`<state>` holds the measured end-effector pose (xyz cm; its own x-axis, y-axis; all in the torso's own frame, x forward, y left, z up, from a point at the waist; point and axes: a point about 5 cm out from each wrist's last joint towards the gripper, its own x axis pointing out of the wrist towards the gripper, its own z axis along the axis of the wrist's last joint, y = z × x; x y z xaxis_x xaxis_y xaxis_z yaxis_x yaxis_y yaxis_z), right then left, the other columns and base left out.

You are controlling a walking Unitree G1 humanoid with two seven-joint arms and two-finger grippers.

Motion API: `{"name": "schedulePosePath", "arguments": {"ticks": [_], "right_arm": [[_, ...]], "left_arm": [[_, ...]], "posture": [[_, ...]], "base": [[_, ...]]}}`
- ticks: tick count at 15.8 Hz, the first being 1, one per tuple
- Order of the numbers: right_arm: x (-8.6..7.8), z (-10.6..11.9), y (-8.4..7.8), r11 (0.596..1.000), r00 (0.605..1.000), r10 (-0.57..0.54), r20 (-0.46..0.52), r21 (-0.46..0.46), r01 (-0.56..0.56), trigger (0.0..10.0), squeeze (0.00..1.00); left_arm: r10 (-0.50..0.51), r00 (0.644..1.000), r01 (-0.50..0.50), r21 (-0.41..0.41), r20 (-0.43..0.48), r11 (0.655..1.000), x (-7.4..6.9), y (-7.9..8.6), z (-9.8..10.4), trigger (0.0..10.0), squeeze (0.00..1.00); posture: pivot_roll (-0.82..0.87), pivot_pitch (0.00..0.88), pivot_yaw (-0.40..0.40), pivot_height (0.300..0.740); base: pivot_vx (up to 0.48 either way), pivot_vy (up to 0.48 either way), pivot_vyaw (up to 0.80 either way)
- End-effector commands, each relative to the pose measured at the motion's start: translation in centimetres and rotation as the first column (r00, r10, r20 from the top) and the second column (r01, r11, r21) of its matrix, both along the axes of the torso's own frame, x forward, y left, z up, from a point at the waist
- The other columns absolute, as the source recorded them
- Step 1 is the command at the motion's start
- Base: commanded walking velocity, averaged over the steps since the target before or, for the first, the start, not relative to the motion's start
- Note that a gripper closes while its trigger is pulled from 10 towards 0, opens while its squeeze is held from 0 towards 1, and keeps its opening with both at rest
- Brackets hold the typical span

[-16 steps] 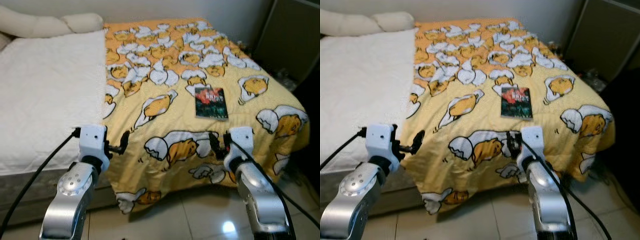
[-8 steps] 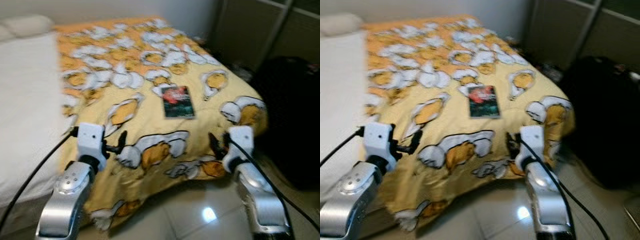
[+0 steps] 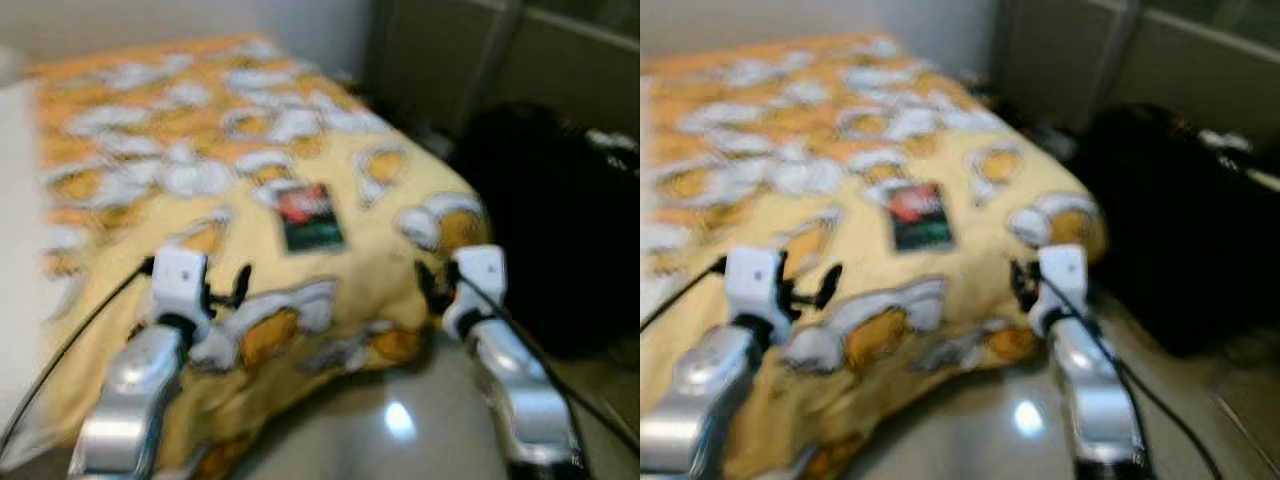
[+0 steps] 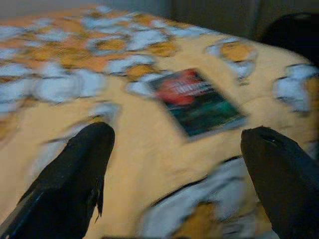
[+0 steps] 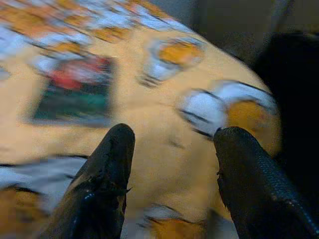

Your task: Clean up the room

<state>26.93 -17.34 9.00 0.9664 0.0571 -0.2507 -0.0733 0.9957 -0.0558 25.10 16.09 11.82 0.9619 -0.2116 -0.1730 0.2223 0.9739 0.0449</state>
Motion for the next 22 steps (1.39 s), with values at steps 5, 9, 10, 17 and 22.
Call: {"name": "schedulePosePath", "arguments": {"ticks": [5,9,10,17,22], "right_arm": [[0.6,0.5,0.9,0.999,0.999,0.048,0.015,-0.005,-0.048,10.0,0.0],[0.8,0.4,0.8,0.999,0.999,0.043,0.01,-0.004,-0.043,10.0,0.0],[0.9,0.5,0.9,0.999,0.999,0.046,0.01,-0.009,-0.046,10.0,0.0],[1.2,0.4,1.5,0.996,0.997,0.078,0.0,-0.047,-0.078,10.0,0.0],[1.1,0.2,1.4,0.995,0.997,0.076,-0.008,-0.058,-0.077,10.0,0.0]], "left_arm": [[0.007,1.0,-0.007,0.038,0.01,0.999,0.1,0.5,0.1,10.0,0.0],[-0.007,1.0,0.007,0.041,0.011,0.999,0.5,0.2,0.0,10.0,0.0],[-0.009,1.0,0.008,0.041,0.012,0.999,0.5,0.2,0.1,10.0,0.0],[-0.016,1.0,0.015,0.039,0.019,0.999,0.9,0.1,0.2,10.0,0.0],[-0.01,1.0,0.01,0.033,0.012,0.999,0.8,0.2,0.1,10.0,0.0]], "posture": [[-0.06,0.0,-0.026,0.74],[-0.06,0.0,-0.021,0.74],[-0.07,0.0,-0.02,0.74],[-0.07,0.0,-0.012,0.74],[-0.07,0.0,-0.011,0.74]], "base": [[0.281,0.0,0.0],[0.282,0.0,0.0],[0.289,0.0,0.0],[0.291,0.0,0.0],[0.34,0.0,0.0]]}}
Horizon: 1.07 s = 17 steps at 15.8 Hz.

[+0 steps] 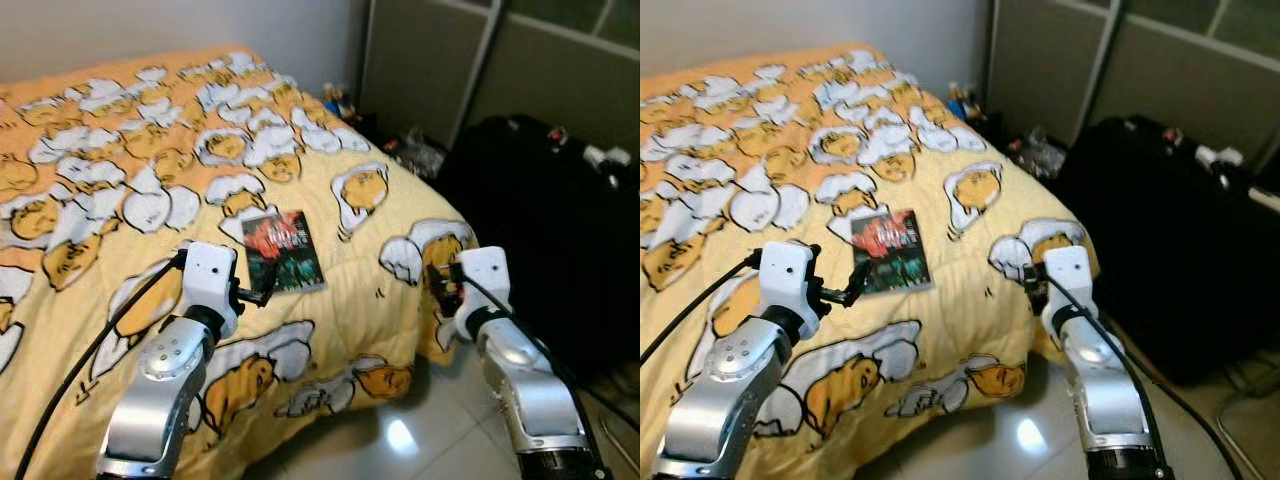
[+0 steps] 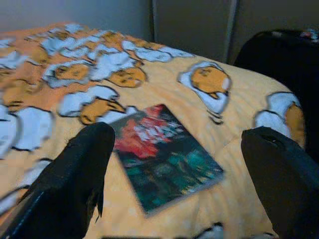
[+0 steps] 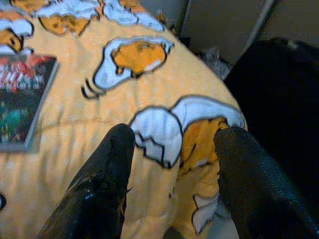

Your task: Clean up the room

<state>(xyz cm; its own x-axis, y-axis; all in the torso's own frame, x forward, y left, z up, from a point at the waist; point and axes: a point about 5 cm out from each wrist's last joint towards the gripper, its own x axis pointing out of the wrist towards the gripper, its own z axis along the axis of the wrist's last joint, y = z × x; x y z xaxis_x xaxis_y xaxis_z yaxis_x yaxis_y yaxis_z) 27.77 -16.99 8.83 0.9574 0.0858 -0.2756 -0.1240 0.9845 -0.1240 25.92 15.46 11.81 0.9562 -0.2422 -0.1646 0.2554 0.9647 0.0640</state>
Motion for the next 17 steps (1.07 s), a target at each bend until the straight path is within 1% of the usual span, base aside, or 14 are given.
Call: {"name": "schedulePosePath", "arguments": {"ticks": [1,3,5,7,12,17], "right_arm": [[0.27,0.36,1.01,1.0,1.0,0.028,0.011,0.012,-0.028,10.0,0.0],[0.25,0.32,1.08,0.999,0.999,0.033,0.008,0.011,-0.033,10.0,0.0],[0.29,0.33,1.29,0.999,0.999,0.052,0.005,0.011,-0.052,10.0,0.0],[0.34,0.33,1.25,0.999,0.999,0.046,0.005,0.011,-0.046,10.0,0.0],[0.47,0.27,1.25,0.999,0.999,0.047,0.001,0.007,-0.047,10.0,0.0],[0.34,0.02,1.59,0.998,0.998,0.062,-0.014,0.014,-0.061,10.0,0.0]], "left_arm": [[0.023,1.0,-0.023,0.016,-0.001,1.0,-0.08,0.81,0.02,10.0,0.0],[0.019,1.0,-0.019,0.016,-0.002,1.0,-0.1,0.78,0.0,10.0,0.0],[0.016,1.0,-0.016,0.015,0.0,1.0,-0.02,0.69,0.01,10.0,0.0],[0.012,1.0,-0.012,0.016,0.0,1.0,0.03,0.57,0.01,10.0,0.0],[0.006,1.0,-0.006,0.021,0.001,1.0,0.15,0.57,-0.01,10.0,0.0],[-0.006,1.0,0.006,0.027,-0.001,1.0,0.11,0.48,-0.08,10.0,0.0]], "posture": [[-0.07,0.0,-0.011,0.74],[-0.07,0.0,-0.011,0.74],[-0.07,0.0,-0.011,0.74],[-0.07,0.0,-0.012,0.74],[-0.08,0.0,-0.011,0.74],[-0.08,0.0,-0.011,0.74]], "base": [[0.349,0.0,0.0],[0.349,0.0,0.0],[0.347,0.0,0.65],[0.347,0.0,0.8],[0.348,0.0,0.0],[0.34,0.0,0.0]]}}
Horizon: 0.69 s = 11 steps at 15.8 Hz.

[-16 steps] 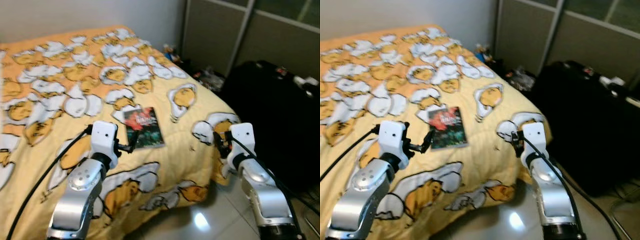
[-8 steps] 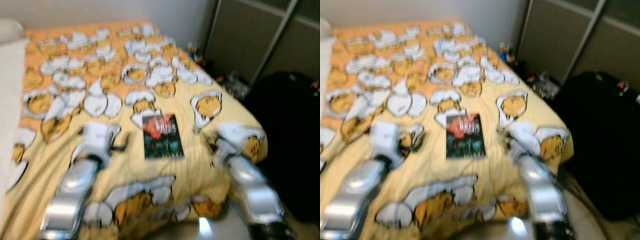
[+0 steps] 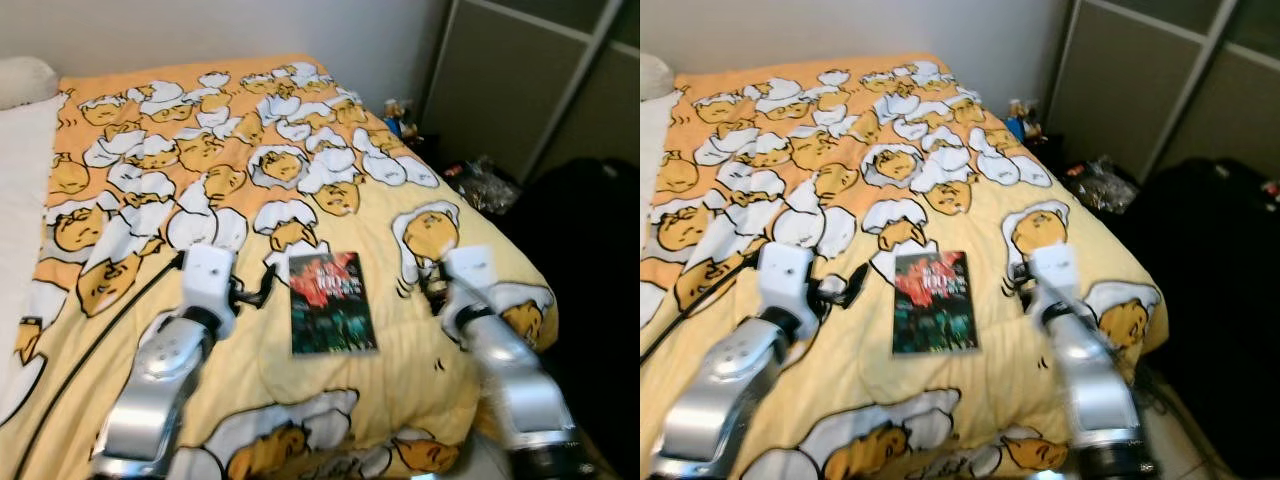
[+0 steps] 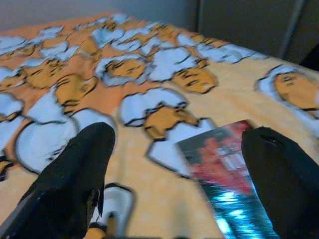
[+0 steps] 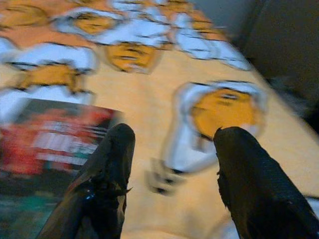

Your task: Clean up the room

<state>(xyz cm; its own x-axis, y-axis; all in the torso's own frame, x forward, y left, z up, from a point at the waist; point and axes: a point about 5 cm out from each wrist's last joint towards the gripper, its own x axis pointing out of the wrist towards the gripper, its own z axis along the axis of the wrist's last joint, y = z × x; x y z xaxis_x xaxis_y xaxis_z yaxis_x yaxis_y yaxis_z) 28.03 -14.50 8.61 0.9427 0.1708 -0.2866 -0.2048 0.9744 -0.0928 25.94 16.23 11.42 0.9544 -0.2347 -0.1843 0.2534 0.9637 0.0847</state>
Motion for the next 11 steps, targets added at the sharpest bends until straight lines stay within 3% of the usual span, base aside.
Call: {"name": "schedulePosePath", "arguments": {"ticks": [1,3,4,5,6,7,9,11], "right_arm": [[0.0,0.1,-0.9,1.0,1.0,-0.026,-0.01,0.006,0.026,10.0,0.0],[-0.2,-0.3,-0.9,0.998,0.998,-0.026,-0.051,0.049,0.028,10.0,0.0],[-0.1,-1.0,-0.6,0.984,0.992,-0.018,-0.122,0.172,0.039,10.0,0.0],[0.1,-1.2,-0.5,0.971,0.989,-0.01,-0.146,0.234,0.045,10.0,0.0],[0.3,-1.5,-0.3,0.959,0.983,0.012,-0.183,0.279,0.04,10.0,0.79],[1.0,-2.3,0.3,0.937,0.956,0.103,-0.276,0.35,0.0,10.0,1.0],[2.0,-3.2,0.7,0.913,0.911,0.174,-0.375,0.408,-0.007,10.0,1.0],[3.2,-3.7,0.6,0.902,0.893,0.166,-0.419,0.43,0.034,10.0,1.0]], "left_arm": [[-0.015,1.0,0.015,0.0,0.015,1.0,0.1,-0.3,0.3,10.0,0.0],[-0.047,0.999,0.047,0.007,0.005,0.999,-0.1,-0.7,0.2,10.0,0.0],[-0.131,0.991,0.131,0.021,-0.015,0.991,-0.3,-1.5,0.2,10.0,0.0],[-0.163,0.986,0.164,0.026,-0.023,0.986,-0.4,-1.7,0.2,10.0,0.0],[-0.196,0.98,0.198,0.043,-0.033,0.979,-0.5,-1.9,0.2,10.0,0.0],[-0.284,0.956,0.288,0.064,-0.073,0.955,-0.3,-2.3,0.1,10.0,0.0],[-0.36,0.926,0.37,0.086,-0.114,0.925,0.2,-2.5,0.2,10.0,0.0],[-0.399,0.907,0.412,0.085,-0.137,0.907,0.8,-2.6,0.4,10.0,0.0]], "posture": [[-0.08,0.0,-0.011,0.74],[-0.08,0.0,-0.01,0.74],[-0.08,0.0,-0.013,0.74],[-0.08,0.0,-0.016,0.74],[-0.07,0.0,-0.017,0.74],[-0.06,0.0,-0.023,0.74],[-0.05,0.0,-0.012,0.74],[-0.05,0.0,-0.009,0.74]], "base": [[0.0,0.0,0.0],[0.0,0.0,0.0],[0.0,0.0,0.0],[0.0,0.0,0.0],[0.0,0.0,0.0],[0.0,0.0,0.0],[0.0,0.0,0.0],[0.0,0.0,0.0]]}}
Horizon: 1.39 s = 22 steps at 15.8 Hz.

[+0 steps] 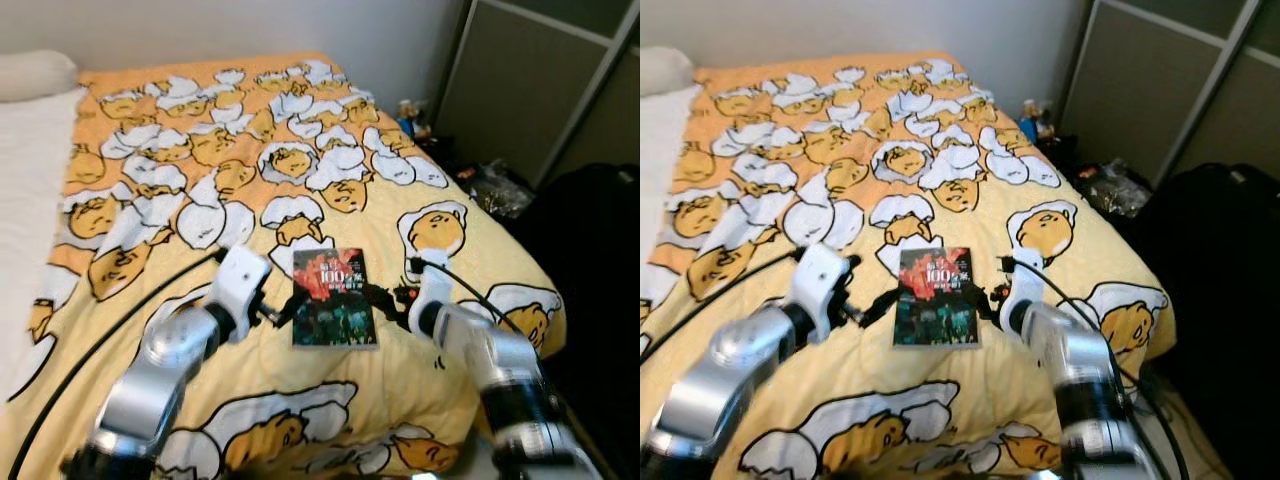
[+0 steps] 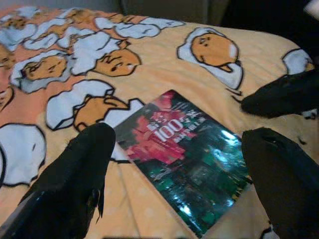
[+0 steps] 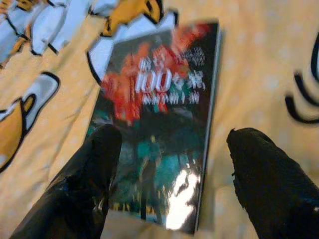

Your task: Clean up the room

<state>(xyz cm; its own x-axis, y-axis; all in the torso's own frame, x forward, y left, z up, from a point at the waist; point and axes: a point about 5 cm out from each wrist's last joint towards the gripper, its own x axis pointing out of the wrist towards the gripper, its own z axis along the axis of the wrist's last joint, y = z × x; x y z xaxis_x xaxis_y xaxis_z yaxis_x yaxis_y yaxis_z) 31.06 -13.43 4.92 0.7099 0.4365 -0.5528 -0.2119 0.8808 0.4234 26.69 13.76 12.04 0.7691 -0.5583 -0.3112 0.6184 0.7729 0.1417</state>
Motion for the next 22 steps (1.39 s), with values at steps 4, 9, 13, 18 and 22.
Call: {"name": "schedulePosePath", "arguments": {"ticks": [4,9,13,18,22], "right_arm": [[1.7,-0.7,-0.6,0.994,0.991,-0.107,-0.084,-0.011,0.106,10.0,1.0],[1.3,-2.1,0.1,0.995,0.981,-0.094,-0.173,0.016,0.098,10.0,1.0],[1.2,-2.2,1.2,0.985,0.975,-0.097,-0.201,0.122,0.123,10.0,1.0],[0.4,-3.0,2.4,0.975,0.965,-0.069,-0.252,0.189,0.119,10.0,0.95],[-0.7,-4.3,1.9,0.977,0.953,-0.091,-0.29,0.157,0.141,10.0,0.26]], "left_arm": [[-0.071,0.996,0.073,0.032,-0.048,0.997,1.0,0.3,0.6,10.0,0.0],[-0.128,0.987,0.133,0.054,-0.094,0.99,0.4,0.9,0.7,10.0,0.0],[-0.2,0.963,0.209,0.031,-0.18,0.978,-0.6,0.8,0.0,10.0,0.0],[-0.206,0.958,0.216,0.028,-0.197,0.976,-0.8,0.8,-0.2,10.0,0.0],[-0.208,0.955,0.22,0.039,-0.211,0.975,-1.1,0.9,-0.4,10.0,0.0]], "posture": [[-0.03,0.0,0.018,0.74],[0.0,0.0,0.034,0.74],[0.02,0.0,0.033,0.74],[0.03,0.0,0.025,0.74],[0.03,0.0,0.027,0.74]], "base": [[0.0,0.0,0.0],[0.0,0.0,0.0],[0.0,0.0,0.0],[0.0,0.0,0.0],[0.0,0.0,0.0]]}}
